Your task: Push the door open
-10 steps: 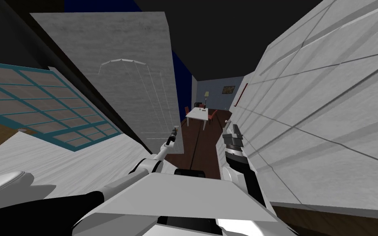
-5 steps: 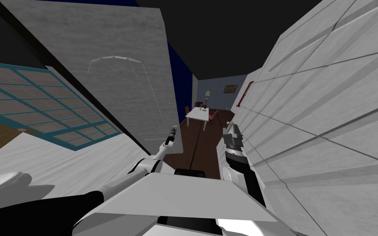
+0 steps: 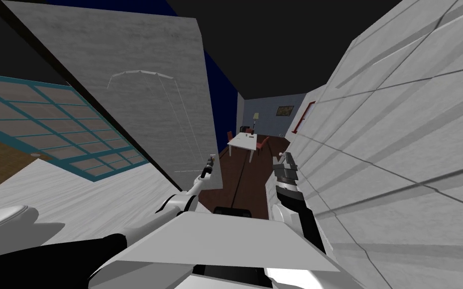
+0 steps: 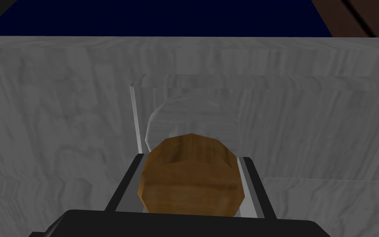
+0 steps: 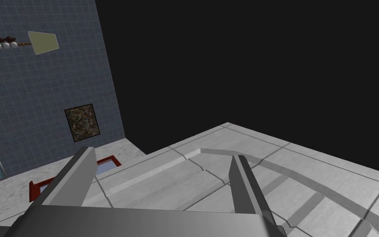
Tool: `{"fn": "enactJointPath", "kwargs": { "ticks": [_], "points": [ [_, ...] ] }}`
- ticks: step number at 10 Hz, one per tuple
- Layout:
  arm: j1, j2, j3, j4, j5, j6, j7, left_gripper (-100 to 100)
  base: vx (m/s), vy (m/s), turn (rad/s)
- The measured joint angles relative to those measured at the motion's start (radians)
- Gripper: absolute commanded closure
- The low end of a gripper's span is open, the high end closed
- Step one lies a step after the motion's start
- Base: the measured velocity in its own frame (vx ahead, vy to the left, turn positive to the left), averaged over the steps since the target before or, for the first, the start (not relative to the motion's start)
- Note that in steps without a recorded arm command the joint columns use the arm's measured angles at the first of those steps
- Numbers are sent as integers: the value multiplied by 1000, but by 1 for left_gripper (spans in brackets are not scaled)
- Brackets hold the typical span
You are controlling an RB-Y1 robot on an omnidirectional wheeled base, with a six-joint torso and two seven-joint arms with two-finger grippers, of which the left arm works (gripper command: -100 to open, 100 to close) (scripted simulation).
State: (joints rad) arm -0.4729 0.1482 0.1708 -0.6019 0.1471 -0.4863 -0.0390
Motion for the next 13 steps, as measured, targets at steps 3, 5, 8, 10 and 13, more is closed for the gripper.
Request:
{"fn": "enactJointPath", "kwargs": {
  "ticks": [3,5,8,10,13],
  "points": [
    [12,7,26,-22,7,13,-11,100,131,-65,41],
    [13,7,36,-27,10,12,-17,100,142,-56,62],
    [14,8,60,-11,19,10,-34,100,206,-63,70],
    [3,14,78,0,26,-2,-43,100,144,-51,47],
    [16,8,111,-22,36,9,-71,100,194,-72,83]
  ]
}}
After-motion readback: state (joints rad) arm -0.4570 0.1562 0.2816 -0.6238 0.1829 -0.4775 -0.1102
